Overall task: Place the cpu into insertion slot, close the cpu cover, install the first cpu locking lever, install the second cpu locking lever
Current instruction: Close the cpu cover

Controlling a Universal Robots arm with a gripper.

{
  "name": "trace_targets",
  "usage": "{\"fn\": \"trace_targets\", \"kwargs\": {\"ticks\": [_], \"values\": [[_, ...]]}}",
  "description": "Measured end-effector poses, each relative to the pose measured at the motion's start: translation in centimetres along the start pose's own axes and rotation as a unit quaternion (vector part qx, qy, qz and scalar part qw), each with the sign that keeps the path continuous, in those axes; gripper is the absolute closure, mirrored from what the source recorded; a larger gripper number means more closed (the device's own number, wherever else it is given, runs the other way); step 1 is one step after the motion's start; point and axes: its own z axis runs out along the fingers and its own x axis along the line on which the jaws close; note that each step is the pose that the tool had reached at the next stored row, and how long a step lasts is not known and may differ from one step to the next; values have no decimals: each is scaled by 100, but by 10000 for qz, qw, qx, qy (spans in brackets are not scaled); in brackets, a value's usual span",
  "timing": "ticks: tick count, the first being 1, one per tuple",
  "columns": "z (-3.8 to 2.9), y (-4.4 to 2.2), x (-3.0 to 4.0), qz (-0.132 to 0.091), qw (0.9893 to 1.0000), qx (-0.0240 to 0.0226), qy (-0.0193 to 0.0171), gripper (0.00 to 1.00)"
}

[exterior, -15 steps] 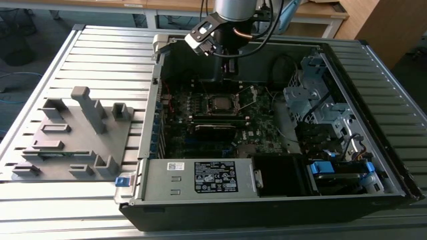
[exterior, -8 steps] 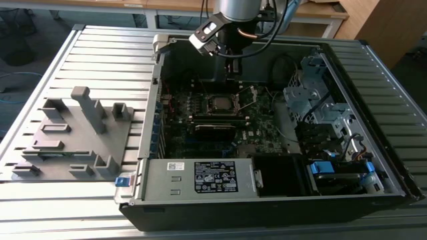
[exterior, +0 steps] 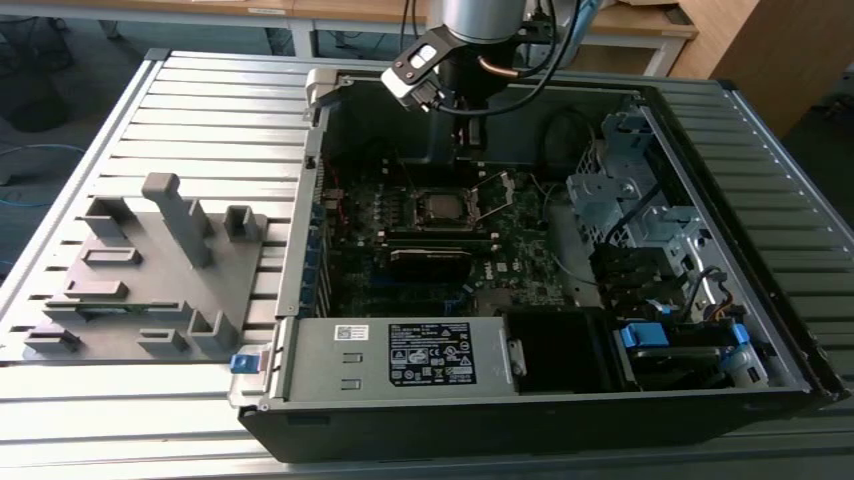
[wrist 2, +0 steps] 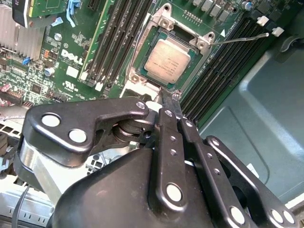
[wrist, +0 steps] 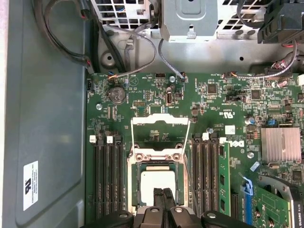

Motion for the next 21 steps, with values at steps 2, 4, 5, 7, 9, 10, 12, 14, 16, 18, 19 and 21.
{"fn": "trace_targets", "kwargs": {"ticks": [2, 4, 5, 7, 9, 10, 12, 14, 16, 18, 19, 21], "values": [[0, 4, 0, -1, 10000, 0, 0, 90], [1, 16, 1, 0, 10000, 0, 0, 90], [1, 24, 1, 0, 10000, 0, 0, 90], [1, 39, 1, 0, 10000, 0, 0, 90], [2, 51, 1, 0, 10000, 0, 0, 90], [2, 55, 2, 0, 10000, 0, 0, 90], [2, 58, 2, 0, 10000, 0, 0, 90], [2, 59, 2, 1, 10000, 0, 0, 90], [2, 59, 2, 0, 10000, 0, 0, 90], [2, 59, 2, 0, 10000, 0, 0, 90], [2, 59, 2, 0, 10000, 0, 0, 90], [2, 60, 2, 0, 10000, 0, 0, 90]]}}
